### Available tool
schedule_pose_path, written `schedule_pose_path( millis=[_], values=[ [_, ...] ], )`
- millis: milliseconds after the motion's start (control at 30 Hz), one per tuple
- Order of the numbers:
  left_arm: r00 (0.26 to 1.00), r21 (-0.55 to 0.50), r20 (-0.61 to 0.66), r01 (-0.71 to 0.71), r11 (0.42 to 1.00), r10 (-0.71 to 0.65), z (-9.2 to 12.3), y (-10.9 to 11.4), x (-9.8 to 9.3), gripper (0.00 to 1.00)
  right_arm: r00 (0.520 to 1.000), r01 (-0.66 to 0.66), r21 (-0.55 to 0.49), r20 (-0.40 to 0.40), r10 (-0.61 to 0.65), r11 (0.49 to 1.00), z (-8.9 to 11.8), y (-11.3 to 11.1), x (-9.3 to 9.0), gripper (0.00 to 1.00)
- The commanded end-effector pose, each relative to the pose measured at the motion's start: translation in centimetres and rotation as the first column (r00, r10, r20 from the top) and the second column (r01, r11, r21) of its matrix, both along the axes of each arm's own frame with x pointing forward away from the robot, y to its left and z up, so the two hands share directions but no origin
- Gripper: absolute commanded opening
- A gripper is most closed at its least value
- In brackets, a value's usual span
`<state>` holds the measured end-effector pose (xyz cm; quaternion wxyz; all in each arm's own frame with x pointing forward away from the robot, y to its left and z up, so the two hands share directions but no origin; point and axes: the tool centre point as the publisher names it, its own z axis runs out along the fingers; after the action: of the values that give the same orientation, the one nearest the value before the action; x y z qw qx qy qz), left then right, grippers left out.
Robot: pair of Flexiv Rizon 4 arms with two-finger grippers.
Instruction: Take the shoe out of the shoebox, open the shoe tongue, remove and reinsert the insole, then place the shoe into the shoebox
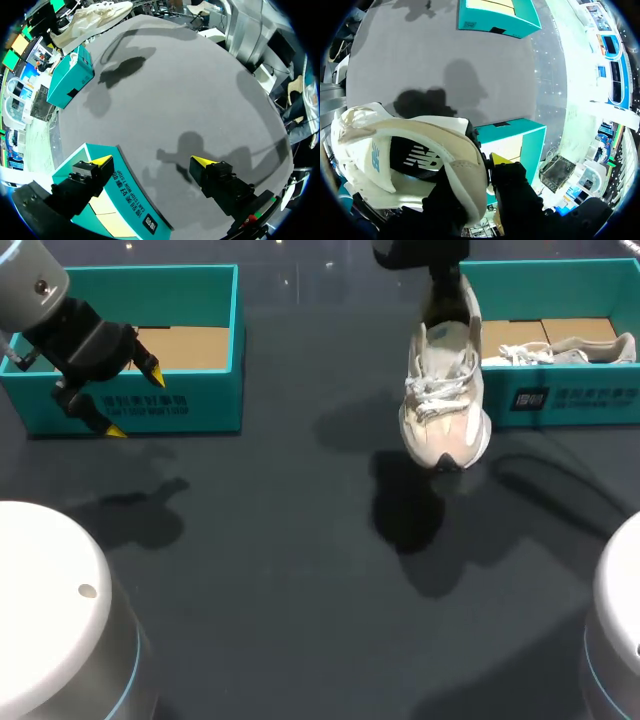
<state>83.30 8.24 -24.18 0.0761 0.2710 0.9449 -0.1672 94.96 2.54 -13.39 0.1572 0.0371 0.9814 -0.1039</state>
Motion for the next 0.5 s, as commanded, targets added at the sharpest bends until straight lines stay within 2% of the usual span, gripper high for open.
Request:
schedule_pose_path(
  millis=[33, 433, 500],
  values=[
    [1.0, 0.002, 0.001, 0.0, 1.0, 0.0, 0.1, 0.0, -0.1, 1.0, 1.0, -0.008, 0.021, -0.029, 0.009, 1.0, 1.8, -1.3, 0.5, 0.0],
    [1.0, 0.002, 0.001, 0.0, 1.0, 0.0, 0.1, 0.0, -0.1, 1.0, 1.0, -0.008, 0.021, -0.029, 0.009, 1.0, 1.8, -1.3, 0.5, 0.0],
    [1.0, 0.002, 0.001, 0.0, 1.0, 0.0, 0.1, 0.0, -0.1, 1.0, 1.0, -0.008, 0.024, 0.006, 0.008, 1.0, 2.4, -2.4, 2.2, 0.0]
  ],
)
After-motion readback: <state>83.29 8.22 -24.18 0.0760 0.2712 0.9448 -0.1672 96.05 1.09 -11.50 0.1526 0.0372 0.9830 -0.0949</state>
